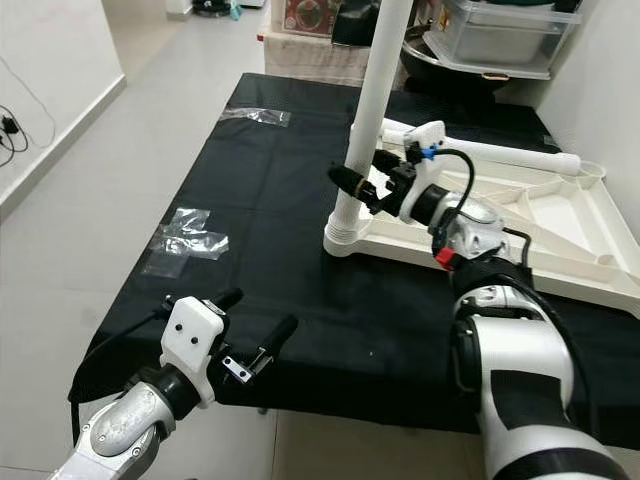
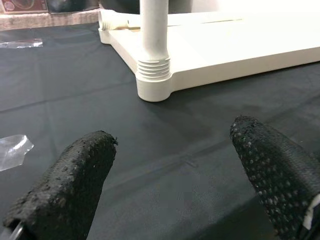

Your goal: Building children table

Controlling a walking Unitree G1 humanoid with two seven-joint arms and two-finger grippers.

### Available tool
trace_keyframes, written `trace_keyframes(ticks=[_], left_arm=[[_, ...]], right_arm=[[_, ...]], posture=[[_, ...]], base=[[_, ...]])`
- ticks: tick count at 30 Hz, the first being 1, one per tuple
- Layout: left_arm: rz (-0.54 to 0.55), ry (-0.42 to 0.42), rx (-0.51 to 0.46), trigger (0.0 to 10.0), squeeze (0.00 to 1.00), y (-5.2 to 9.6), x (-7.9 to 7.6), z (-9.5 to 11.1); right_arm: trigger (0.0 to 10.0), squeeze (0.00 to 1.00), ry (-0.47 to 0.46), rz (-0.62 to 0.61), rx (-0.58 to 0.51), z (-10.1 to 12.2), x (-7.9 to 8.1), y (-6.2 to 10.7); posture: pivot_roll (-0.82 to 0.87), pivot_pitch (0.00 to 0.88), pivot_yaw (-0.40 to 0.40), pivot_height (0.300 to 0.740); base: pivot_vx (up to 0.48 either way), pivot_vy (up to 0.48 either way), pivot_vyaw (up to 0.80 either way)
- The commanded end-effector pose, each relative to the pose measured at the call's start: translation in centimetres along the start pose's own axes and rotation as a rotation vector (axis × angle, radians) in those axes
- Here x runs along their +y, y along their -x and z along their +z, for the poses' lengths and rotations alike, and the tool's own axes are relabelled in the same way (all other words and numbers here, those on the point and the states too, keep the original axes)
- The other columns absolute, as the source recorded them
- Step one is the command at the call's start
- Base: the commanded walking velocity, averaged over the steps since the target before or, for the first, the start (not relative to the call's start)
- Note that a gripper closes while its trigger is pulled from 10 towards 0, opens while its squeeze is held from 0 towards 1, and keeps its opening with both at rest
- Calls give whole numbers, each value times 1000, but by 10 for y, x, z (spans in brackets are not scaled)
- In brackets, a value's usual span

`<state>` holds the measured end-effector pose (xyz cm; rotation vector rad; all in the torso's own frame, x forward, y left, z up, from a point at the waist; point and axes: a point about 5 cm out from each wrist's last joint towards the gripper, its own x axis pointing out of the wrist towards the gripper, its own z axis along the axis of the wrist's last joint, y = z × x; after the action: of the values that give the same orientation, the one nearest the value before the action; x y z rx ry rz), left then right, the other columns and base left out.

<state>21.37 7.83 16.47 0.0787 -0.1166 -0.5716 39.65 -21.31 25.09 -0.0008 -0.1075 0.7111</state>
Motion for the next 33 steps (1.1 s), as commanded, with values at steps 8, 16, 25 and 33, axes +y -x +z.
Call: trace_keyframes(ticks=[8,16,25,33], left_arm=[[2,-8,1,10000,0,1,-2,1],[3,-8,0,10000,0,1,-3,2],[5,-8,-2,10000,0,1,-3,2],[8,-8,-4,10000,0,1,-3,3]], right_arm=[[10000,0,-1,2,-15,-1,11,-16],[10000,0,-15,-13,-11,-3,17,-26],[10000,0,-23,-84,-4,-4,19,-33],[9608,0,-20,-180,5,-5,17,-37]], posture=[[111,139,-84,740],[110,140,-86,740],[108,141,-89,740],[110,141,-91,740]], base=[[0,0,0],[0,0,0],[0,0,0],[0,0,0]])
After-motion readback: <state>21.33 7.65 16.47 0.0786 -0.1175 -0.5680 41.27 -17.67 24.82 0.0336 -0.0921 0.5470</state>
